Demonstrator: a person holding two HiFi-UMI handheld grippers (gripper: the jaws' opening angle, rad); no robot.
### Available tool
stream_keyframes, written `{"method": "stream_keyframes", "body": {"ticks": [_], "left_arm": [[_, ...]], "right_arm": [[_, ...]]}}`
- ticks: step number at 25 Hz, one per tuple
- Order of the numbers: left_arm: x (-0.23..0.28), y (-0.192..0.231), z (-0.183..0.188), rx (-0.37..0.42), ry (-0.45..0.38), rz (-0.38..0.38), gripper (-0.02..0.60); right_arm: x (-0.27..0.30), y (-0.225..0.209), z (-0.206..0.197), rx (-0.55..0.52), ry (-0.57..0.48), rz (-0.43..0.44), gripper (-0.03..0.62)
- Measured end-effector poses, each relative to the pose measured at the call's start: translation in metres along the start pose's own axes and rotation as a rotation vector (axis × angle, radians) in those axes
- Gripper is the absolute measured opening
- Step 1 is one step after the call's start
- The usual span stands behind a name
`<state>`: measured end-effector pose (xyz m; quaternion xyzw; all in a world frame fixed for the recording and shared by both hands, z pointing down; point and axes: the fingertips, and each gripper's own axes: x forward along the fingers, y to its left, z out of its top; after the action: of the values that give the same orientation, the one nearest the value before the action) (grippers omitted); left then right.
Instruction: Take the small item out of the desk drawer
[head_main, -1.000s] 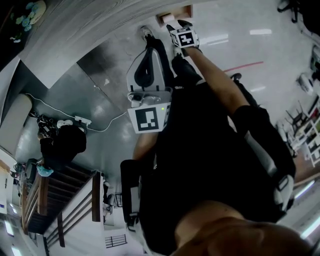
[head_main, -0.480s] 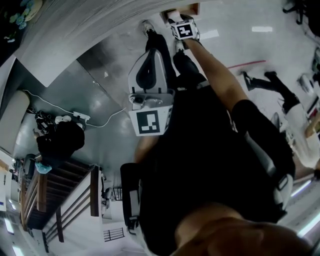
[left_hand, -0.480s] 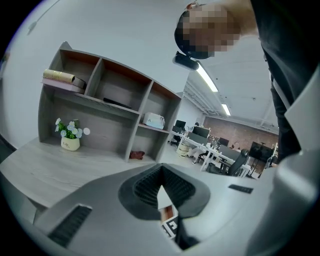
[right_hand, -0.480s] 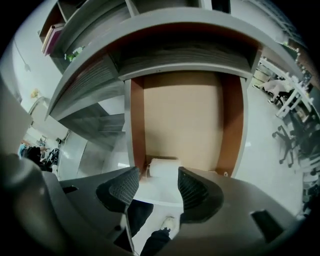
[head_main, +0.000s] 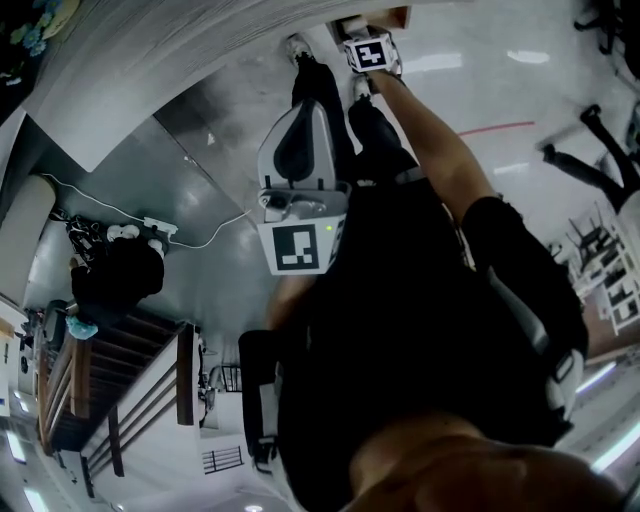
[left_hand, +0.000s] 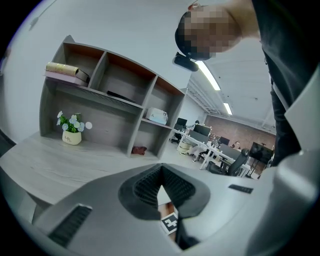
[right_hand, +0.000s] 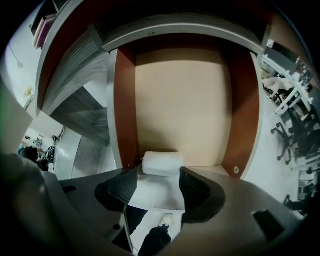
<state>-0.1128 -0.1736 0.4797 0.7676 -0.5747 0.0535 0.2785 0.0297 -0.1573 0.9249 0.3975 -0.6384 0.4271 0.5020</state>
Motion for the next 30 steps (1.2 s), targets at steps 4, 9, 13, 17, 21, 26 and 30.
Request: {"method": "stream_keyframes", "body": {"ticks": [4,9,13,17,21,26,30], "left_arm": [[-0.004,0.001,0.002,-0.006,-0.001,0.005,-0.002],[0.000,0.002,-0.004,-0.010,0.003,0.010,-0.002],[0.002,0.001,-0.006,-0.014,0.006,0.011,-0.002],[-0.003,-0.001,-0.005,-0.016,0.005,0.011,-0.002],[-0.005,-0.002,-0.006,-0.017,0.012,0.014,-0.002],[-0.005,-0.001,-0.005,-0.019,0.005,0.012,-0.002],[-0.004,-0.003,-0.006,-0.024,0.004,0.008,-0.002]], "right_arm": [[-0.001,-0.006,0.000,-0.001,0.017,-0.038,0.242],[0.004,-0.018,-0.001,-0.001,0.026,-0.072,0.242],[0.005,-0.021,0.001,-0.014,0.019,-0.088,0.242],[-0.002,-0.022,0.002,-0.031,-0.003,-0.111,0.241],[-0.005,-0.022,0.000,-0.035,0.011,-0.103,0.233],[-0.008,-0.022,0.003,-0.039,-0.007,-0.112,0.225],[-0.011,-0.024,0.007,-0.044,-0.031,-0.114,0.215]]}}
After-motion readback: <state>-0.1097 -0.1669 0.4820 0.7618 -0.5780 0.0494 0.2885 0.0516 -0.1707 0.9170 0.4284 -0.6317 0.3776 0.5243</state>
